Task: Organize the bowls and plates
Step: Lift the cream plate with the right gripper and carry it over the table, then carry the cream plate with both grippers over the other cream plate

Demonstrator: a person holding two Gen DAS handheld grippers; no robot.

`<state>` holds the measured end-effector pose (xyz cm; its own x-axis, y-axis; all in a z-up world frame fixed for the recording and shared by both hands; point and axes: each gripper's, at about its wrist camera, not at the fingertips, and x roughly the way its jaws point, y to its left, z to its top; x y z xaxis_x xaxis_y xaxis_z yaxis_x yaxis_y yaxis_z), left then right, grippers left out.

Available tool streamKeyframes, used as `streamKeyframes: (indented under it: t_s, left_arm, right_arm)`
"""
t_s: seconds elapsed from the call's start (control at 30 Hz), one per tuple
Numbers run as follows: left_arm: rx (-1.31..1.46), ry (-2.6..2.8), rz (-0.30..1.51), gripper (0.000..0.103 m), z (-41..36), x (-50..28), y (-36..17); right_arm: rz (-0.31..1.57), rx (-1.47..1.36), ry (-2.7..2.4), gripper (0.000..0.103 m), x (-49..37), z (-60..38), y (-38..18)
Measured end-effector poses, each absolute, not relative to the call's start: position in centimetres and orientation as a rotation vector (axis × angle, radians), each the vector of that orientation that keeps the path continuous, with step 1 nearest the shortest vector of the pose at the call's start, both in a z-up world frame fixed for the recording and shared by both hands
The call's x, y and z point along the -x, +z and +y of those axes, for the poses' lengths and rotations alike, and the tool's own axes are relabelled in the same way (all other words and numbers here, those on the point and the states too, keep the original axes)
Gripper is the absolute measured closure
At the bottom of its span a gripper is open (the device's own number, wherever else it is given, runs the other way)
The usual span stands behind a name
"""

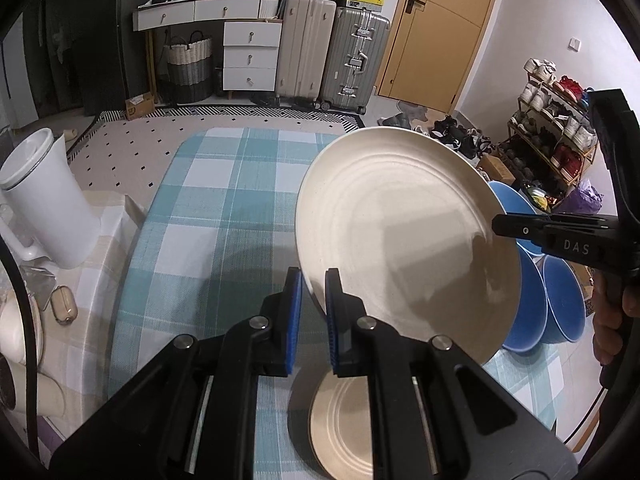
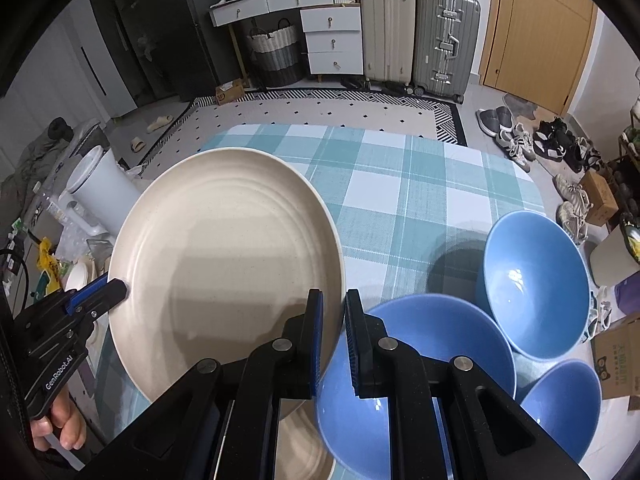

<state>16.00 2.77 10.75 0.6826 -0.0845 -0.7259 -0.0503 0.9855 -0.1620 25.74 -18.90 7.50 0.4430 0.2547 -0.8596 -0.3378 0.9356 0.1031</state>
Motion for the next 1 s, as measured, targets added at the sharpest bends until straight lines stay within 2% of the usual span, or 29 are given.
streamKeyframes:
  t_s: [1.0]
  left_arm:
    - [0.156,-0.027,0.823,0.095,2.8,-7.8,9.5]
  right_arm:
    - [1.021,0.059,0.424,0.091,-16.1,-19.3,5.8]
